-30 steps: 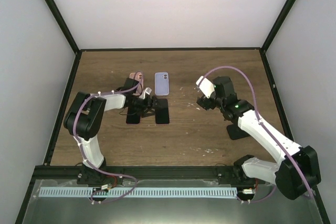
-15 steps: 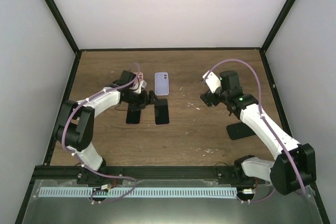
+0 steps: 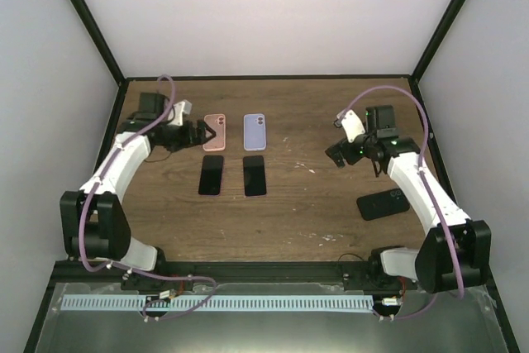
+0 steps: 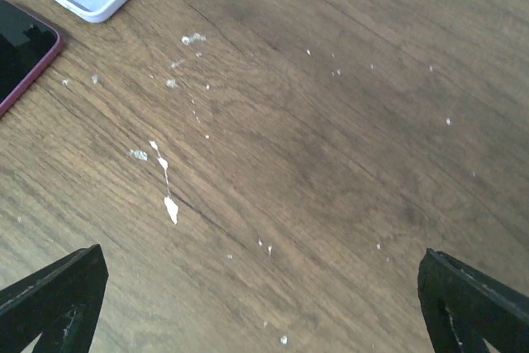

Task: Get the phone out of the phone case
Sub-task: Move the phone to the center of the board.

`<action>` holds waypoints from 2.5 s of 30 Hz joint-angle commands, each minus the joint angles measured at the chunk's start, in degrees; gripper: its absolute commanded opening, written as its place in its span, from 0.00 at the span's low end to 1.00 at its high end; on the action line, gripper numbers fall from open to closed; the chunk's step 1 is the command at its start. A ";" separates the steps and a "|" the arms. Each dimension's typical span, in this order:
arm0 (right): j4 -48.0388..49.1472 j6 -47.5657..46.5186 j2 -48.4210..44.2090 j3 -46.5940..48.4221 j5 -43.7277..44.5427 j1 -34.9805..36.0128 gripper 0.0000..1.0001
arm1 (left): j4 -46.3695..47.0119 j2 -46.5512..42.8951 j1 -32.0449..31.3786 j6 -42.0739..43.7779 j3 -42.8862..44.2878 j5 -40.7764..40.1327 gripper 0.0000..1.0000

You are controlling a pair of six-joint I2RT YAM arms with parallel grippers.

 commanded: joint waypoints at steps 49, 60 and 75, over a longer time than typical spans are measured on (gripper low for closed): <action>-0.76 -23.27 9.84 -16.51 5.56 -32.79 0.42 | -5.39 -4.10 7.16 12.49 5.39 18.27 1.00; 3.03 -14.17 20.26 -6.27 1.25 -19.35 0.41 | -5.16 -3.34 7.27 12.44 4.78 18.91 1.00; 3.26 -12.96 35.86 13.67 4.67 -14.39 0.38 | -4.99 -2.66 7.51 12.27 5.16 19.15 1.00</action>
